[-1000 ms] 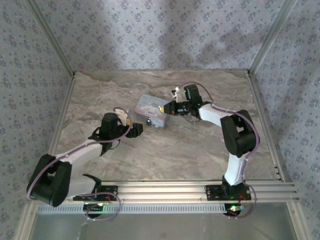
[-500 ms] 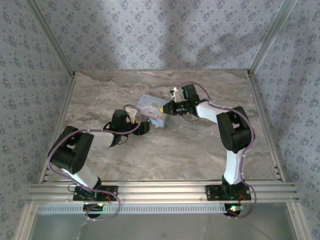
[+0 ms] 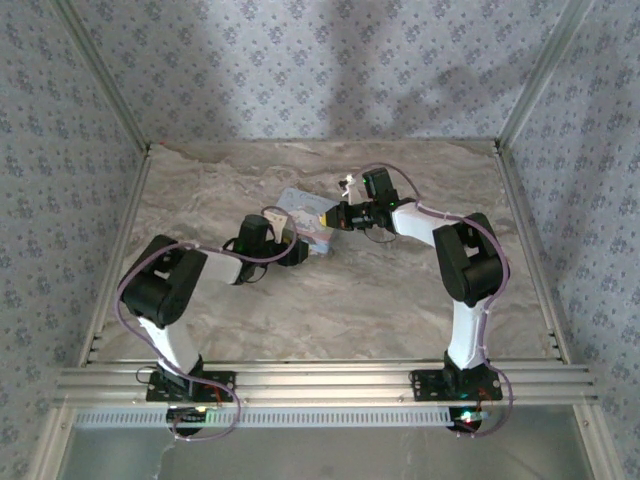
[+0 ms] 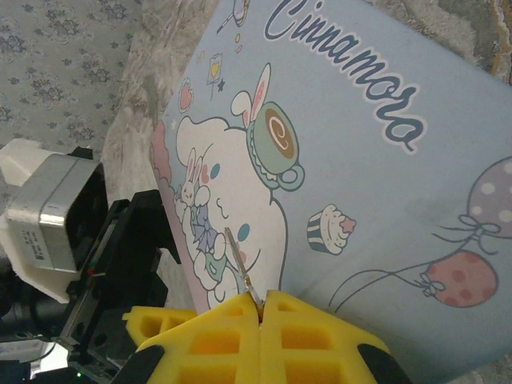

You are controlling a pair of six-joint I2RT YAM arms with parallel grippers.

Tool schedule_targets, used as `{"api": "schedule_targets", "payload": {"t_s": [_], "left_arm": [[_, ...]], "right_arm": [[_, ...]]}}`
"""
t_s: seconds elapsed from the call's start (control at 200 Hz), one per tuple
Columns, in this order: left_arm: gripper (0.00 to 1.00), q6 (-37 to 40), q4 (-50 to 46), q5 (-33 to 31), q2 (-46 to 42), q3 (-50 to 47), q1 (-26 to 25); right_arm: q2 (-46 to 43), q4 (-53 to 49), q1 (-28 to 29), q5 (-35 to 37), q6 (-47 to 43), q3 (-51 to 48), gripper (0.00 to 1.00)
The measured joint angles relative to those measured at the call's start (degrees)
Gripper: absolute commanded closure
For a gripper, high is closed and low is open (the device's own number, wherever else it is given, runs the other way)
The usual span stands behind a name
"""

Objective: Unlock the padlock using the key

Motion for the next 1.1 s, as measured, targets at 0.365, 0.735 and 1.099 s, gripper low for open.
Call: {"api": "schedule_targets", "payload": {"t_s": [0.365, 0.735, 1.099], "left_arm": [[0.48, 0.59, 0.59, -0.17, 2.45, 2.03, -0.11], [0.61, 0.57, 0.79, -0.42, 3.69, 3.06, -0.70], [0.72, -0.07, 0.66, -0.22, 3.82, 3.19, -1.09]], "right_arm": [[0.00, -0.04, 0.02, 0.39, -0.02, 0.11, 1.00], [0.00, -0.28, 0.04, 0.85, -0.02, 0.26, 1.00], [-0.07, -0.31, 0.04, 0.92, -0.02, 0.28, 1.00]]}}
